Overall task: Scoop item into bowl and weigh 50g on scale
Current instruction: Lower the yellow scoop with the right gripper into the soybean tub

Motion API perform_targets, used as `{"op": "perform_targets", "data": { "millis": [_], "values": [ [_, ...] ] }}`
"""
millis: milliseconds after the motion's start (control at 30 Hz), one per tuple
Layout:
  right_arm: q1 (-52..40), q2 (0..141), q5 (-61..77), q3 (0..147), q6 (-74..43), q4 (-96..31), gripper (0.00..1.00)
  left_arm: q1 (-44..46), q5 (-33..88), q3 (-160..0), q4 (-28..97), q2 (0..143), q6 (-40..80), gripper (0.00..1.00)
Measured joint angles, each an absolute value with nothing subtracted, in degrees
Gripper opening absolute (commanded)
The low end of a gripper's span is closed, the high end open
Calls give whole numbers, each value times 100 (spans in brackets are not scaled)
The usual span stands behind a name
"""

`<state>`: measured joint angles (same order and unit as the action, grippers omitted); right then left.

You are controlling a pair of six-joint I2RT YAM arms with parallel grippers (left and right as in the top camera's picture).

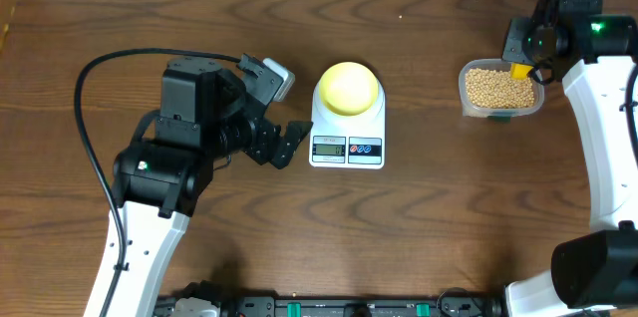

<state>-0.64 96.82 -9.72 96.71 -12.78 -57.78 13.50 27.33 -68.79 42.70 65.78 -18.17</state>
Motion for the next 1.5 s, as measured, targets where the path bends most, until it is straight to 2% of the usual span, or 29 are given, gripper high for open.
{"op": "perform_targets", "data": {
  "millis": [833, 1500],
  "values": [
    [-64, 10678, -1588, 9671, -1278, -5804, 1, 1350, 2733, -6879, 4270, 6578, -1817, 97],
    [-16, 10936, -1640, 9671, -1278, -5732, 2, 1350, 2733, -6879, 4270, 6578, -1817, 97]
  ]
}}
